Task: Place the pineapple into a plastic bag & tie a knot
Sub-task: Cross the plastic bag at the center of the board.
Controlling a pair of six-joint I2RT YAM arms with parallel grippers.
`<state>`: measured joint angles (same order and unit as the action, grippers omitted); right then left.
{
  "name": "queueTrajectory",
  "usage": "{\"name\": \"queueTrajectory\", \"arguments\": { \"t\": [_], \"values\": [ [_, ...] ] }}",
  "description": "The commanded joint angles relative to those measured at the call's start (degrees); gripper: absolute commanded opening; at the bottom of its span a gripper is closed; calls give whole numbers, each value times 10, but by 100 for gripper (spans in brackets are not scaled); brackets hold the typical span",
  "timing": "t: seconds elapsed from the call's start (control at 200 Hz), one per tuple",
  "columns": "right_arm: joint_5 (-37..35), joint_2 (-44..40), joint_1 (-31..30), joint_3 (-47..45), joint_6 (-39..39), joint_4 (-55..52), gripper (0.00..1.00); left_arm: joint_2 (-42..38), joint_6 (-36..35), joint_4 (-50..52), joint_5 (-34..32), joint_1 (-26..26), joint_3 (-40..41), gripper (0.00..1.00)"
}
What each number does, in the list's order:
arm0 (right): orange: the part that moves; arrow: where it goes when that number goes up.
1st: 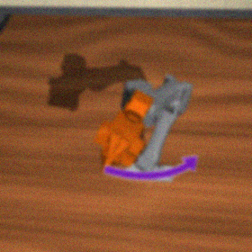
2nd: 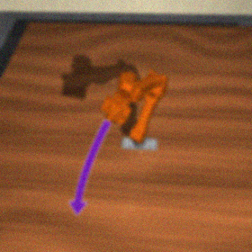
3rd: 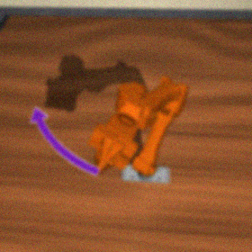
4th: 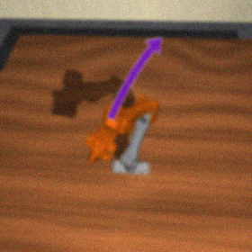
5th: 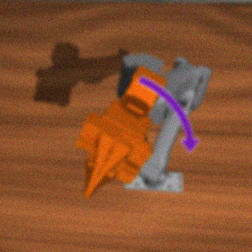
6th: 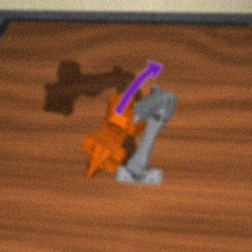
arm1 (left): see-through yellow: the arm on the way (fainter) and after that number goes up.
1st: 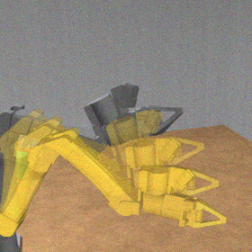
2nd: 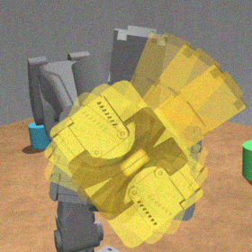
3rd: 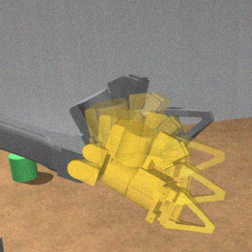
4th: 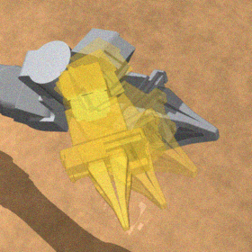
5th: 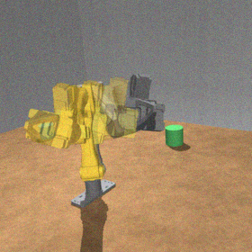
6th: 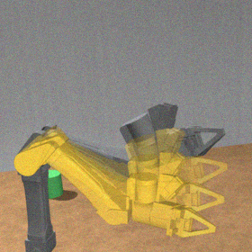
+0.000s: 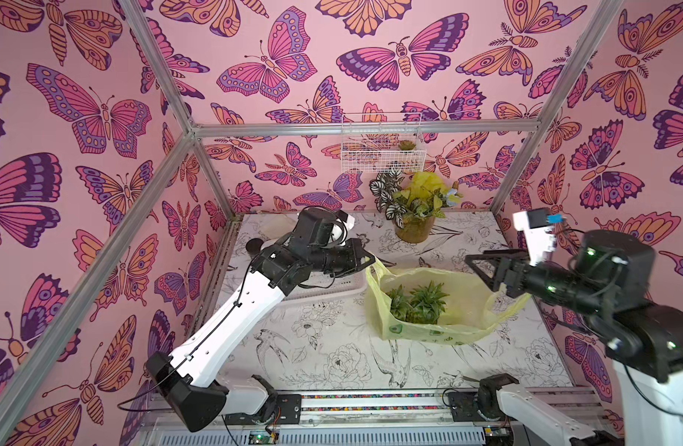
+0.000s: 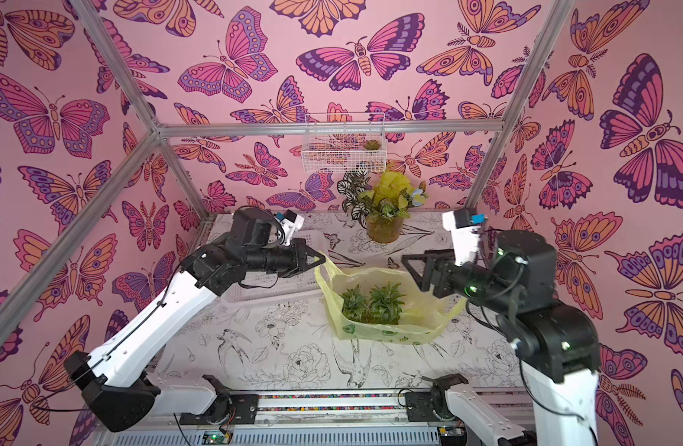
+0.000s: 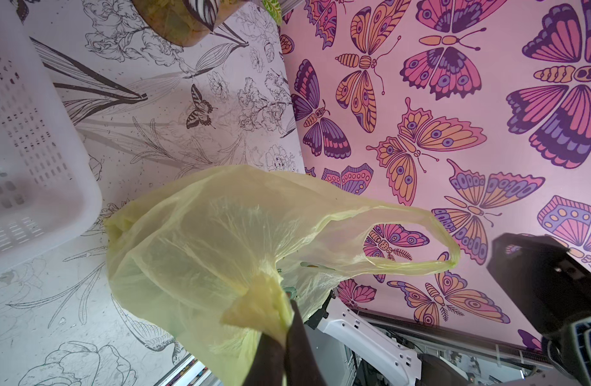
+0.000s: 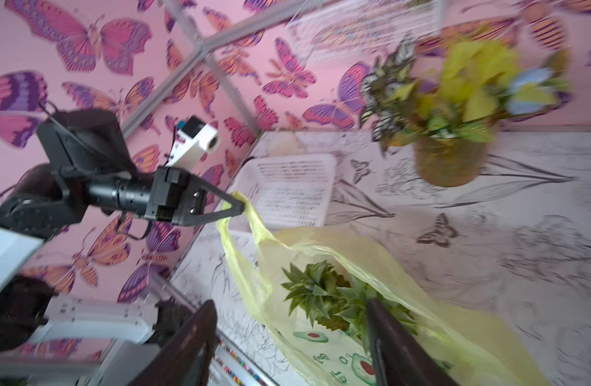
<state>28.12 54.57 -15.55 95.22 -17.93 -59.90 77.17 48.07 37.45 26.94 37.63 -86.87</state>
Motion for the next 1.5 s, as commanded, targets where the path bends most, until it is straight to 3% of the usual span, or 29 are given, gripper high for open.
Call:
{"name": "queueTrajectory", "arguments": {
  "t": [0.0,0.115,0.19,0.31,0.541,0.656,0.756,0.791,0.926,0.971,1.092,1.192,1.262,1.372,1.497],
  "values": [
    [40,1,-77,-30,5,88,73,-14,6,-20,-8,6,14,0],
    [-103,48,-243,-49,76,87,77,-7,7,-25,-15,8,13,0],
    [-164,85,-301,-58,91,94,78,-2,7,-27,-20,9,10,0],
    [-208,122,-332,-86,86,122,74,6,9,-28,-27,11,6,0],
    [-203,185,-369,-118,51,204,64,9,20,-43,-39,16,11,0],
    [-226,201,-369,-129,36,237,49,12,21,-46,-41,19,11,0],
    [-255,203,-369,-134,32,246,13,7,19,-47,-46,19,12,0],
    [-262,199,-369,-138,32,250,0,2,16,-50,-51,20,15,7],
    [-273,164,-368,-164,36,265,0,-37,-24,-80,-88,19,49,40],
    [-273,152,-366,-169,42,265,0,-82,-49,-106,-109,20,75,51],
    [-269,121,-360,-186,53,272,0,-183,-135,-233,-147,19,203,75],
    [-252,105,-351,-192,64,272,0,-260,-233,-415,-107,20,348,92],
    [-237,100,-346,-189,70,269,0,-277,-296,-512,-92,21,418,97],
    [-222,93,-343,-182,82,258,0,-254,-388,-580,-51,20,451,100],
    [-214,85,-339,-181,93,251,0,-201,-420,-692,-14,20,469,100]
  ]
}}
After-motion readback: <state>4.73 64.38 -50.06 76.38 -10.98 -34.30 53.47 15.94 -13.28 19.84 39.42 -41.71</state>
